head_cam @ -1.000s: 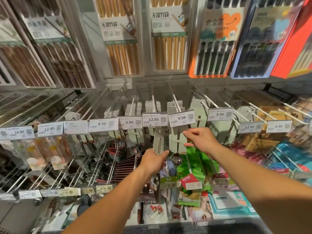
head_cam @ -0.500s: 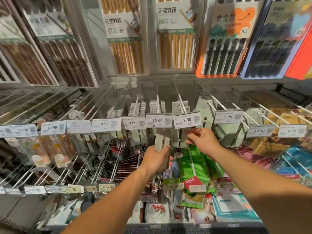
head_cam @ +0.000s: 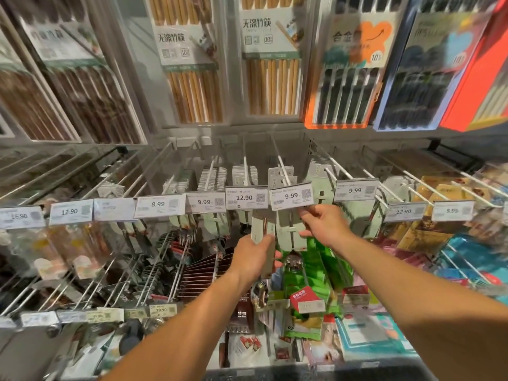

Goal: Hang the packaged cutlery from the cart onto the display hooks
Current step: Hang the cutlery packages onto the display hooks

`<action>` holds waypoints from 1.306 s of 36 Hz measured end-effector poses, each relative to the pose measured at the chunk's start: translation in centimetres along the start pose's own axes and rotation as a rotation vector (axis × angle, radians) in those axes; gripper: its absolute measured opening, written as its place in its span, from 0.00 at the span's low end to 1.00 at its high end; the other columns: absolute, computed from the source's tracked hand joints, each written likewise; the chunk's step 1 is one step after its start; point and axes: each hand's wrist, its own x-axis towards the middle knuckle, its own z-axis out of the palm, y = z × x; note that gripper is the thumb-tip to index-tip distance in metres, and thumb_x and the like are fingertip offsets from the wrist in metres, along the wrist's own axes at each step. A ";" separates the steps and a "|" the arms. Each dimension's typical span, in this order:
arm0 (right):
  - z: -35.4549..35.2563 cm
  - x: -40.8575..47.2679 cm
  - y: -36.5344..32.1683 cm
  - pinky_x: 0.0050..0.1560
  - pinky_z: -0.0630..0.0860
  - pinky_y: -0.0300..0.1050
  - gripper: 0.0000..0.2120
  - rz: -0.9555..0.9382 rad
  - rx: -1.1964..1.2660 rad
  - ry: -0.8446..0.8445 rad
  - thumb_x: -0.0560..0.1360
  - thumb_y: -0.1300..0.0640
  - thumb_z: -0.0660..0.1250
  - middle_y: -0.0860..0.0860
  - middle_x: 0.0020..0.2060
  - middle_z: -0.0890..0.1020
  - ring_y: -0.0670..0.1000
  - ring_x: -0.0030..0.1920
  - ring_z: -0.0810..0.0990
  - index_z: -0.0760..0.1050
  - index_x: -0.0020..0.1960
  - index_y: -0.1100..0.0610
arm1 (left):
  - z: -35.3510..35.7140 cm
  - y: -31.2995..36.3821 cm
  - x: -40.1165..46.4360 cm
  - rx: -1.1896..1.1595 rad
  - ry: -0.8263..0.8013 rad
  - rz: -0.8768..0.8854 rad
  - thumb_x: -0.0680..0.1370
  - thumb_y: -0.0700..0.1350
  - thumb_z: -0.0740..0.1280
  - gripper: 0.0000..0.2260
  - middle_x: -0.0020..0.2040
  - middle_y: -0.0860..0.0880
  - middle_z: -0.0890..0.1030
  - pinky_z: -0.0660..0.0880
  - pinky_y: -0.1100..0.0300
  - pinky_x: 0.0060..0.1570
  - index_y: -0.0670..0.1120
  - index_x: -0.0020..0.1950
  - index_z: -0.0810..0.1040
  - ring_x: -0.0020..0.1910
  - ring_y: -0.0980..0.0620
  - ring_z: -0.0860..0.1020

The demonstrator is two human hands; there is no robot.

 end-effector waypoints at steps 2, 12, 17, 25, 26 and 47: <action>0.3 0.4 -0.4 0.44 0.83 0.46 0.09 0.007 -0.107 0.038 0.80 0.55 0.65 0.52 0.51 0.83 0.53 0.43 0.85 0.80 0.57 0.56 | -0.3 -0.2 0.0 -0.010 0.003 -0.012 0.83 0.46 0.61 0.11 0.41 0.40 0.83 0.76 0.55 0.34 0.39 0.59 0.75 0.35 0.44 0.81; 2.5 2.8 -1.9 0.42 0.72 0.42 0.04 0.171 -0.378 0.286 0.75 0.55 0.70 0.52 0.49 0.82 0.55 0.45 0.76 0.76 0.48 0.52 | -2.2 -2.1 -0.3 0.127 -0.011 -0.014 0.81 0.46 0.67 0.13 0.54 0.43 0.85 0.82 0.52 0.46 0.41 0.61 0.80 0.46 0.49 0.84; 3.3 1.8 -0.2 0.47 0.76 0.44 0.07 0.204 -0.123 0.177 0.77 0.56 0.68 0.51 0.47 0.79 0.54 0.46 0.80 0.75 0.54 0.55 | -2.0 -1.9 -0.1 0.071 -0.030 -0.033 0.80 0.47 0.69 0.12 0.52 0.45 0.86 0.78 0.62 0.36 0.42 0.59 0.82 0.43 0.51 0.84; 0.1 -1.0 -0.5 0.61 0.76 0.49 0.11 0.200 0.435 -0.400 0.75 0.63 0.71 0.53 0.50 0.86 0.51 0.54 0.83 0.77 0.56 0.57 | 0.5 -1.0 1.3 0.050 -0.085 -0.044 0.79 0.45 0.70 0.13 0.53 0.45 0.85 0.78 0.64 0.36 0.41 0.61 0.81 0.40 0.55 0.83; -0.3 -1.0 -0.7 0.60 0.76 0.48 0.11 0.201 0.420 -0.382 0.74 0.65 0.71 0.52 0.50 0.85 0.50 0.54 0.83 0.76 0.55 0.56 | 0.9 -1.0 1.5 0.054 -0.097 -0.039 0.79 0.45 0.71 0.13 0.53 0.45 0.85 0.79 0.63 0.38 0.41 0.60 0.82 0.41 0.55 0.83; 0.2 0.8 -2.0 0.61 0.78 0.54 0.09 0.112 0.352 -0.080 0.78 0.65 0.66 0.49 0.48 0.86 0.51 0.53 0.84 0.82 0.50 0.54 | 1.6 0.0 4.4 0.125 0.091 0.054 0.77 0.56 0.70 0.15 0.38 0.46 0.74 0.69 0.55 0.39 0.44 0.45 0.80 0.36 0.48 0.71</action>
